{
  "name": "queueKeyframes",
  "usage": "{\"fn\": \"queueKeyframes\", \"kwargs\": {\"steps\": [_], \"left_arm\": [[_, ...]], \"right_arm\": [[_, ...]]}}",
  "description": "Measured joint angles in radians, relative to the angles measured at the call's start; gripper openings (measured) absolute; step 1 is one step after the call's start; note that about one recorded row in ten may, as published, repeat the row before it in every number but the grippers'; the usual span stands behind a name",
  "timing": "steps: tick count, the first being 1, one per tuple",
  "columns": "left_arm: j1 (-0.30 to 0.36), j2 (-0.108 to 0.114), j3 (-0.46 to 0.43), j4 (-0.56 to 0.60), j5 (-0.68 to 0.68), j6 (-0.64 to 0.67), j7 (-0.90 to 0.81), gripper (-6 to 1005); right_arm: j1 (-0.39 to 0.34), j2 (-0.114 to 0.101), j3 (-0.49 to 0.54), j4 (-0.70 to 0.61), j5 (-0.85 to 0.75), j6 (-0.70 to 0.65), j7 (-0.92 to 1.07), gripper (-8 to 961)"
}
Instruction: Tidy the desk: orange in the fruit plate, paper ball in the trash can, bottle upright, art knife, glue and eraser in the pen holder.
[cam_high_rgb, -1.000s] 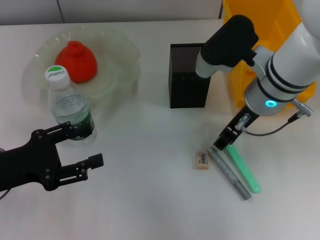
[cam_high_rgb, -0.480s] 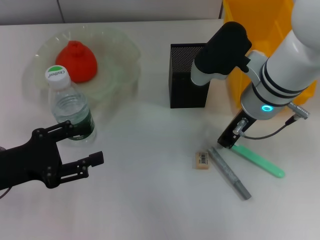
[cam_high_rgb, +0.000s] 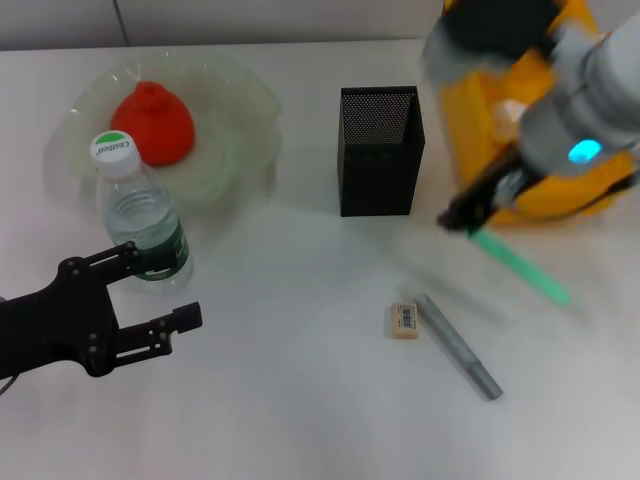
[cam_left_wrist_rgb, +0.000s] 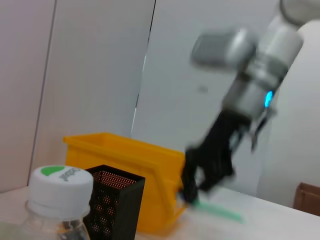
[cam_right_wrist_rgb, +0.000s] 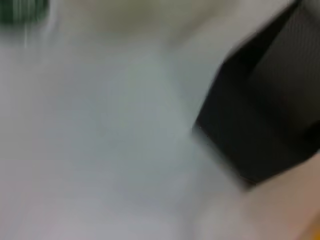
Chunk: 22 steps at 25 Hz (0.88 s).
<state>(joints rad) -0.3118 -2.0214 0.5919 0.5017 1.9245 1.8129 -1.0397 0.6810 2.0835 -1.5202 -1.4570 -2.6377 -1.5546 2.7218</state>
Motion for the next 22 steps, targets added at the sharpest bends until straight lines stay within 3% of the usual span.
{"fn": "queueKeyframes", "kwargs": {"steps": [4,8,10,15,22], "left_arm": [[-0.001,0.001,0.000,-0.003,0.000,-0.001,0.000,769],[-0.002,0.000,0.000,-0.007,-0.001,-0.001,-0.003,769],[-0.001,-0.002,0.000,-0.007,-0.001,-0.002,-0.005,769],[-0.002,-0.005,0.000,-0.008,0.000,-0.004,-0.008,769],[-0.001,-0.007,0.000,-0.008,-0.001,-0.007,-0.008,769]], "right_arm": [[-0.050,0.001,0.232,-0.189,0.175,-0.005,-0.075,172],[-0.112,-0.002,0.455,-0.134,0.517,0.122,-0.265,173],[-0.133,-0.002,0.513,-0.005,0.697,0.201,-0.413,173],[-0.122,-0.002,0.530,0.419,1.065,0.315,-0.854,173],[-0.034,0.001,0.531,0.893,1.240,0.373,-1.287,188]]}}
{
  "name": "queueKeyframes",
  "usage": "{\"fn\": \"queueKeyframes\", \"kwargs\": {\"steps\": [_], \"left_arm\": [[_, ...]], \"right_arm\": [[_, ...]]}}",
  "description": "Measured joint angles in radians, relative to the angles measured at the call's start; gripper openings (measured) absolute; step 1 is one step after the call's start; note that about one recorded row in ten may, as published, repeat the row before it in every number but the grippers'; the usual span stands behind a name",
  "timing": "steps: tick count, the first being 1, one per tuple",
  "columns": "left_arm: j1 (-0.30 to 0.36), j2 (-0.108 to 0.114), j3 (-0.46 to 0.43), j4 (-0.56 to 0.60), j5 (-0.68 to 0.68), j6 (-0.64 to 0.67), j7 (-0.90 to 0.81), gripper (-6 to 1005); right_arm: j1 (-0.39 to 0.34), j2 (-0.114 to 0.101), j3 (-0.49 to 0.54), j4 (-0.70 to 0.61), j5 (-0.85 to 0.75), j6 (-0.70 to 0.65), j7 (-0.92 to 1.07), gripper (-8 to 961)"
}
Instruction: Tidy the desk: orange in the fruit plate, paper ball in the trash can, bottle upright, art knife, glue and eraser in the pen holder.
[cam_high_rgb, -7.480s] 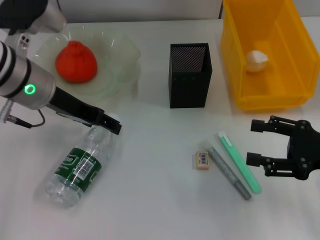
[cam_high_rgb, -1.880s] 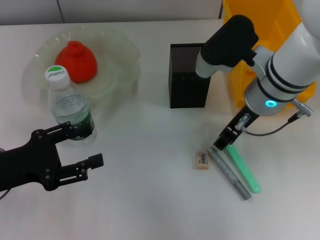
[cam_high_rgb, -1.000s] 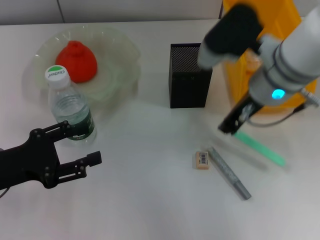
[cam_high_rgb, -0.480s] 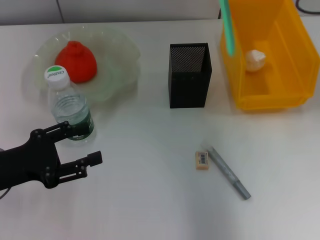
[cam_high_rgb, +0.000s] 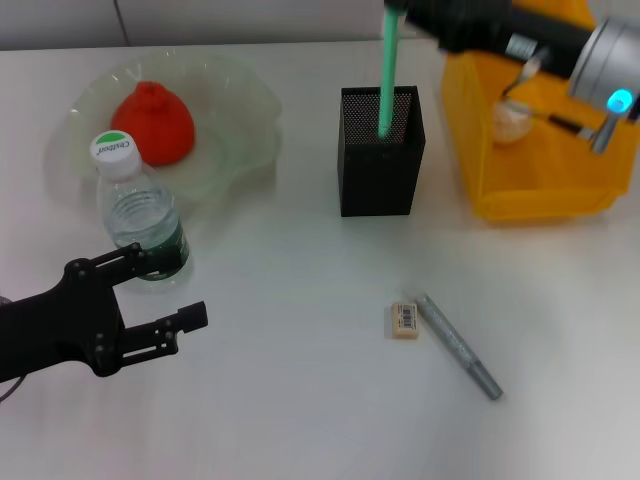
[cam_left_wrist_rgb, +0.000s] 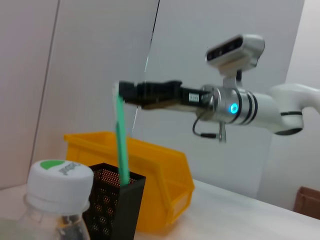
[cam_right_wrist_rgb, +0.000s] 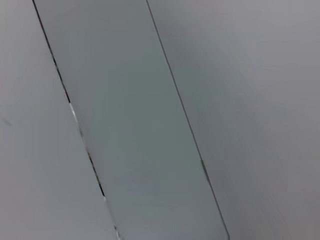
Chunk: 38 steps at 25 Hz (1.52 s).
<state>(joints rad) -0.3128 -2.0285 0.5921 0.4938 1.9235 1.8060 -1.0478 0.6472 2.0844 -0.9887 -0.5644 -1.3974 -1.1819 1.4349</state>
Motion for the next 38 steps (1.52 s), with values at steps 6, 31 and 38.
{"fn": "queueKeyframes", "kwargs": {"steps": [6,31,38], "left_arm": [[-0.001,-0.003,0.001,-0.001,0.001,-0.022,0.000,769],[0.014,-0.009,0.008,-0.001,0.002,0.047,-0.010,769],[0.018,-0.015,0.008,-0.001,0.002,0.049,-0.015,769]], "right_arm": [[-0.010,0.000,-0.010,0.010,0.005,-0.035,-0.026,343],[0.159,0.000,-0.556,-0.688,-1.123,-0.533,0.721,824],[0.198,0.004,-0.678,-0.564,-1.117,-0.380,0.718,821]]}}
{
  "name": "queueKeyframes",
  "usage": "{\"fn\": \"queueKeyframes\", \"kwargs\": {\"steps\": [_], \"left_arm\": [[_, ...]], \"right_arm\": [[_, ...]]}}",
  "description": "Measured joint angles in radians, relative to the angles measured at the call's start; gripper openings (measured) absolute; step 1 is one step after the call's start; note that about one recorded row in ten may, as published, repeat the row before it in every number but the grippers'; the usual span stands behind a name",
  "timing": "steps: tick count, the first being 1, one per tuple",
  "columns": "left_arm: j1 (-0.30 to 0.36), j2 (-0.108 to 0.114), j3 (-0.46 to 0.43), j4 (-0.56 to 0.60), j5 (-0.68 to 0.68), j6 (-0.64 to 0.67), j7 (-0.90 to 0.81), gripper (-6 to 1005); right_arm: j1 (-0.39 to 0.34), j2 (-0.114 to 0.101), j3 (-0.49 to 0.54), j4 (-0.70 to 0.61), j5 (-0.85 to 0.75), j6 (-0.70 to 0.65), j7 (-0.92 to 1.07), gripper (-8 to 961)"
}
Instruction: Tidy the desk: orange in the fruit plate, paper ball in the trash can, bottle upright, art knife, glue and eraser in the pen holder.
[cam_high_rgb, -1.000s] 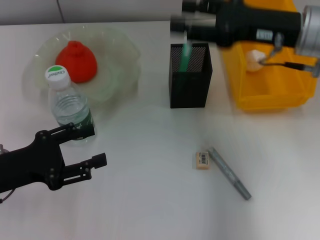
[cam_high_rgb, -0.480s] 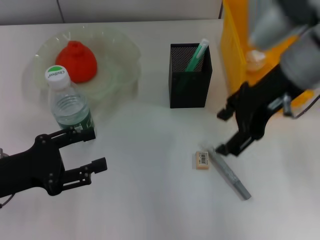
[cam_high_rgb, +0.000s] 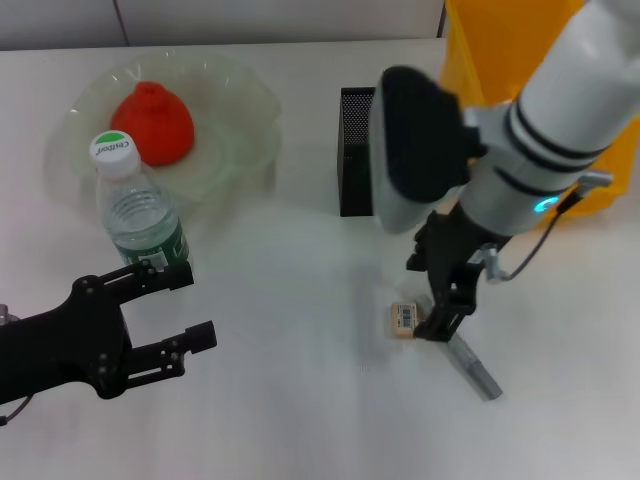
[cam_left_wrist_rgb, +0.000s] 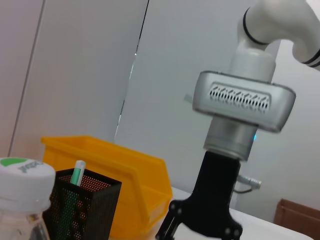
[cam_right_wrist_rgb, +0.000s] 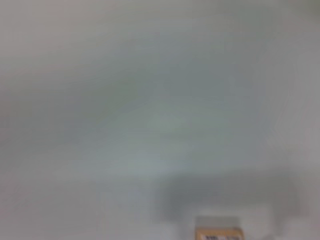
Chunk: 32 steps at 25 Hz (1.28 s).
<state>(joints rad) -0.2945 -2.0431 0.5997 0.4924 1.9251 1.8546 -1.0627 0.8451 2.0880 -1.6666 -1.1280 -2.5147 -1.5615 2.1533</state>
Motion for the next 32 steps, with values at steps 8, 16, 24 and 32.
{"fn": "queueKeyframes", "kwargs": {"steps": [8,16,24,32], "left_arm": [[0.000,-0.002,0.000,0.000,0.000,-0.004,0.000,769],[0.000,-0.002,-0.005,0.000,0.000,-0.007,0.000,769],[0.001,-0.002,-0.006,0.000,0.000,-0.009,0.000,769],[0.002,-0.002,-0.003,0.000,0.000,-0.012,0.000,769]], "right_arm": [[0.025,0.004,-0.115,0.089,0.055,0.105,-0.002,783],[0.018,0.005,-0.150,0.101,0.063,0.144,0.017,640],[-0.089,-0.003,0.038,-0.224,0.064,0.028,0.054,403],[-0.157,-0.002,0.214,-0.358,0.028,0.250,0.097,401]]}}
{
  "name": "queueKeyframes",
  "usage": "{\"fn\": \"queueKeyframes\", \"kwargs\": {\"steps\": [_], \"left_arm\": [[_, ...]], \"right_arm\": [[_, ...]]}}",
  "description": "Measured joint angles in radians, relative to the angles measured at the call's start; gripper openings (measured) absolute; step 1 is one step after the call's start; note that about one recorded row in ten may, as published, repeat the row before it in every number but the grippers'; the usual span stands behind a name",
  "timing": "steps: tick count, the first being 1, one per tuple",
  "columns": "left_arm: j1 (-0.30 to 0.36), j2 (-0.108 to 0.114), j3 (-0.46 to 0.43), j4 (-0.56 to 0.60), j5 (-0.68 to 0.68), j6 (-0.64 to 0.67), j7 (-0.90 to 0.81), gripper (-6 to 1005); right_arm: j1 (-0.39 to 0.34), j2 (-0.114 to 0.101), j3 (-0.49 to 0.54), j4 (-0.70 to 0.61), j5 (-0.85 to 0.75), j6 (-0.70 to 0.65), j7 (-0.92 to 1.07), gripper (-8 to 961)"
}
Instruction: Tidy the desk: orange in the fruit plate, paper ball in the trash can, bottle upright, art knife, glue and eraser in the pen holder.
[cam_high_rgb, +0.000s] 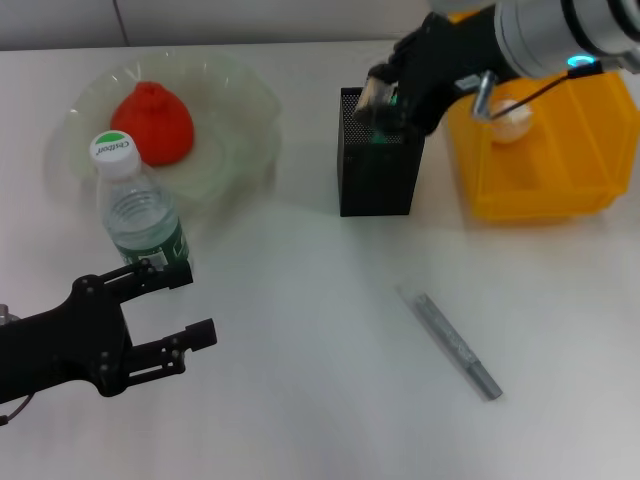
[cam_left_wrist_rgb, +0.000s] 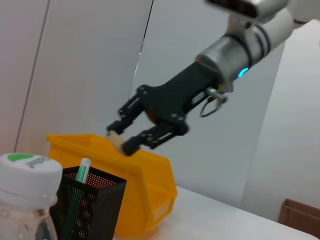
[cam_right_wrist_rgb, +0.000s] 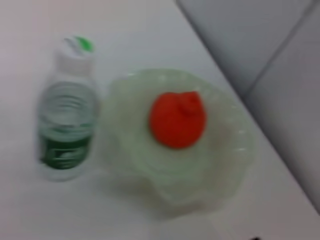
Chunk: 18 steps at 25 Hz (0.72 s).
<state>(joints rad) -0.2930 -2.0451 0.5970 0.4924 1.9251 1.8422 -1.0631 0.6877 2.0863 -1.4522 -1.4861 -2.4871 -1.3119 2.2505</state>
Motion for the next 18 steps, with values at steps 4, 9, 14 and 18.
{"fn": "queueKeyframes", "kwargs": {"steps": [4,9,14,18], "left_arm": [[0.000,-0.001,0.000,0.000,0.000,0.000,0.000,769],[0.002,0.001,0.000,0.000,0.000,0.000,0.000,769],[0.003,0.004,0.000,0.000,0.000,0.003,-0.001,769],[0.003,0.006,0.002,0.000,0.000,0.005,-0.008,769]], "right_arm": [[0.015,-0.001,-0.005,0.085,-0.014,0.089,0.014,453],[0.028,0.000,-0.006,0.116,-0.012,0.101,0.042,519],[0.033,-0.004,0.011,0.010,-0.018,-0.073,0.178,584],[0.064,-0.005,0.022,-0.042,-0.033,-0.283,0.281,686]]}}
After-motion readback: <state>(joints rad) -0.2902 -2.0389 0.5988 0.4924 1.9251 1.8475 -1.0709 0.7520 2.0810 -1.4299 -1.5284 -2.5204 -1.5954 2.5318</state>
